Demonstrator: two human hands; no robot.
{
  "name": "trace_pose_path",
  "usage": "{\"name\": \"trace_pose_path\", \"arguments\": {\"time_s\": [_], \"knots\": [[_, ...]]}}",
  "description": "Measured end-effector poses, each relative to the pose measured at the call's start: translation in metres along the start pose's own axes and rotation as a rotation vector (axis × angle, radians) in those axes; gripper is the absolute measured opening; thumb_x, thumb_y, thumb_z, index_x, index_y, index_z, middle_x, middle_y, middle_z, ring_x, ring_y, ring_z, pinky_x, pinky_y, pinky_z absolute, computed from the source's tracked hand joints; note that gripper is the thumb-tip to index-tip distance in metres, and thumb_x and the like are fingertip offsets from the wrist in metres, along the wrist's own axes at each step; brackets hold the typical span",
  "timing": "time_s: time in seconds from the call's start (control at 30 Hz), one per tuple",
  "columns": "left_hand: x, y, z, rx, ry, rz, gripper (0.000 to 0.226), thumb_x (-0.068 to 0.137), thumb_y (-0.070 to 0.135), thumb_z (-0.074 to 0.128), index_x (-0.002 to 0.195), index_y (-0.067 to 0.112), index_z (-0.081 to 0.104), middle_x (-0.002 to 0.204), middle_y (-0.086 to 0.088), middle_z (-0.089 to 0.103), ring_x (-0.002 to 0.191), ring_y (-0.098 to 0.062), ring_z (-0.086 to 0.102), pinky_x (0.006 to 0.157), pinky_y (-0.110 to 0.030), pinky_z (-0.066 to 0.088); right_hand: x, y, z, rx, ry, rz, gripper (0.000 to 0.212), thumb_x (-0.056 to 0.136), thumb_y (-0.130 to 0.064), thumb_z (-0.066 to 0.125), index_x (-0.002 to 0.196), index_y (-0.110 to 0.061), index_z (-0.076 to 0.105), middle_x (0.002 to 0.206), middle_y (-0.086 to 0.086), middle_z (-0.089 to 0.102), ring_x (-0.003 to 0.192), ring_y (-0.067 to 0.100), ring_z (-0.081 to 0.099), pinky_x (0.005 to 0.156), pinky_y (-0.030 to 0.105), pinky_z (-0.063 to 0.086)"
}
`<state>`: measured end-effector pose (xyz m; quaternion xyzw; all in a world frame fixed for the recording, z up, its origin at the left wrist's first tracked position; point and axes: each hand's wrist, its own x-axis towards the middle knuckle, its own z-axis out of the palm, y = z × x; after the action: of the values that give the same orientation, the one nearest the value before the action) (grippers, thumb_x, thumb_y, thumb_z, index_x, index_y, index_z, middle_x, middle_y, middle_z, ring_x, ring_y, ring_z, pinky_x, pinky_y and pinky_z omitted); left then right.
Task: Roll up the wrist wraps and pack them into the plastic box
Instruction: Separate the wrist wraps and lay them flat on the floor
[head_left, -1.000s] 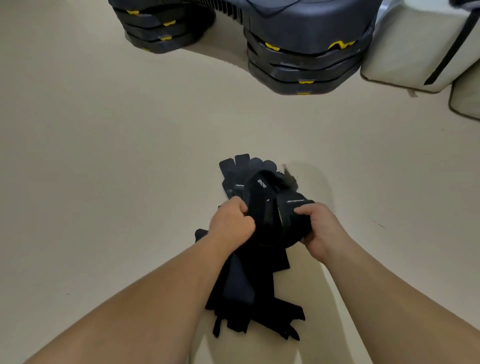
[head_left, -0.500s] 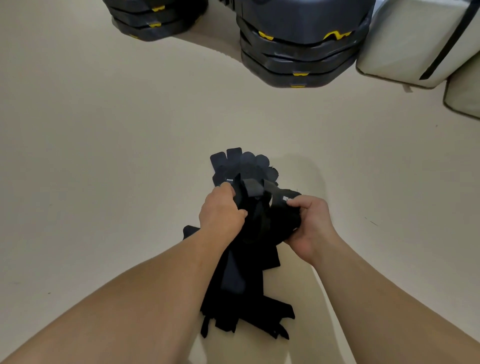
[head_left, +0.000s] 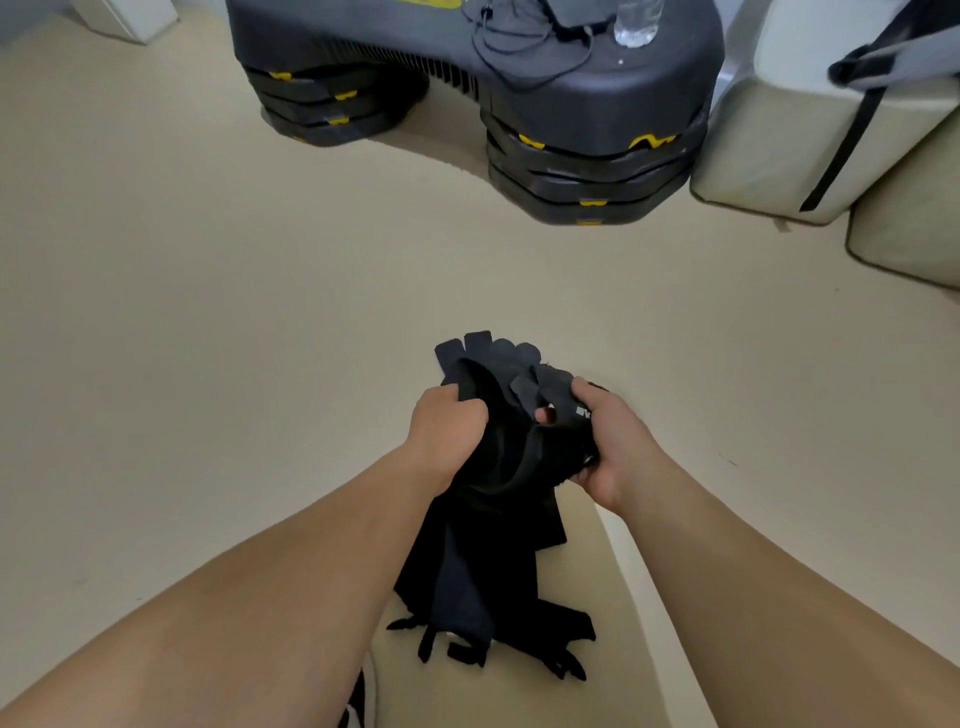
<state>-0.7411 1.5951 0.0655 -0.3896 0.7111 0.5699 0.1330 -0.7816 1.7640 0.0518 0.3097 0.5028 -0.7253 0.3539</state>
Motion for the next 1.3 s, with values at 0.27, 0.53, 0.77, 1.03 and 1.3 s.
{"name": "trace_pose_path", "arguments": {"time_s": [0.27, 0.53, 0.77, 1.03, 1.3], "knots": [[-0.091, 0.056, -0.061, 0.076, -0.241, 0.003, 0.022, 0.091, 0.027, 0.072, 0.104, 0.011, 0.077, 0.095, -0.005, 0.082, 0.087, -0.022, 0.078, 0.08, -0.033, 0.06, -0.103, 0.013, 0.042, 0.043, -0.104, -0.06, 0.036, 0.104, -0.036, 0.063, 0.132, -0.014, 0.069, 0.116, 0.014, 0.079, 0.102, 0.032, 0.079, 0.077, 0.042, 0.064], [-0.198, 0.113, -0.086, 0.046, -0.227, 0.184, 0.022, 0.091, 0.021, 0.068, 0.111, 0.013, 0.074, 0.103, -0.013, 0.081, 0.093, -0.032, 0.079, 0.086, -0.047, 0.066, -0.219, -0.02, 0.06, -0.062, -0.119, -0.283, 0.041, 0.094, -0.04, 0.077, 0.128, -0.018, 0.071, 0.113, 0.012, 0.08, 0.102, 0.035, 0.079, 0.092, 0.051, 0.062], [-0.277, 0.131, -0.092, -0.023, -0.282, 0.446, 0.048, 0.077, -0.004, 0.065, 0.112, 0.028, 0.069, 0.108, -0.005, 0.077, 0.098, -0.029, 0.074, 0.078, -0.038, 0.061, -0.323, -0.034, 0.026, -0.271, -0.19, -0.449, 0.028, 0.098, -0.008, 0.068, 0.126, -0.014, 0.07, 0.114, 0.01, 0.08, 0.107, 0.032, 0.077, 0.091, 0.045, 0.062], [-0.289, 0.116, -0.069, 0.138, -0.361, 0.751, 0.053, 0.091, -0.002, 0.07, 0.12, 0.042, 0.066, 0.101, 0.013, 0.076, 0.092, -0.004, 0.073, 0.081, -0.026, 0.063, -0.336, -0.037, 0.001, -0.232, -0.081, -0.475, 0.032, 0.1, -0.036, 0.07, 0.125, -0.016, 0.072, 0.11, 0.011, 0.081, 0.101, 0.03, 0.079, 0.081, 0.04, 0.064], [-0.251, 0.136, -0.061, 0.261, -0.296, 0.692, 0.018, 0.096, 0.027, 0.076, 0.098, 0.011, 0.066, 0.083, -0.015, 0.071, 0.055, -0.026, 0.066, 0.051, -0.038, 0.06, -0.32, -0.073, 0.002, -0.277, -0.071, -0.531, 0.028, 0.098, -0.039, 0.071, 0.115, -0.016, 0.074, 0.1, 0.004, 0.083, 0.087, 0.019, 0.08, 0.064, 0.028, 0.061]]}}
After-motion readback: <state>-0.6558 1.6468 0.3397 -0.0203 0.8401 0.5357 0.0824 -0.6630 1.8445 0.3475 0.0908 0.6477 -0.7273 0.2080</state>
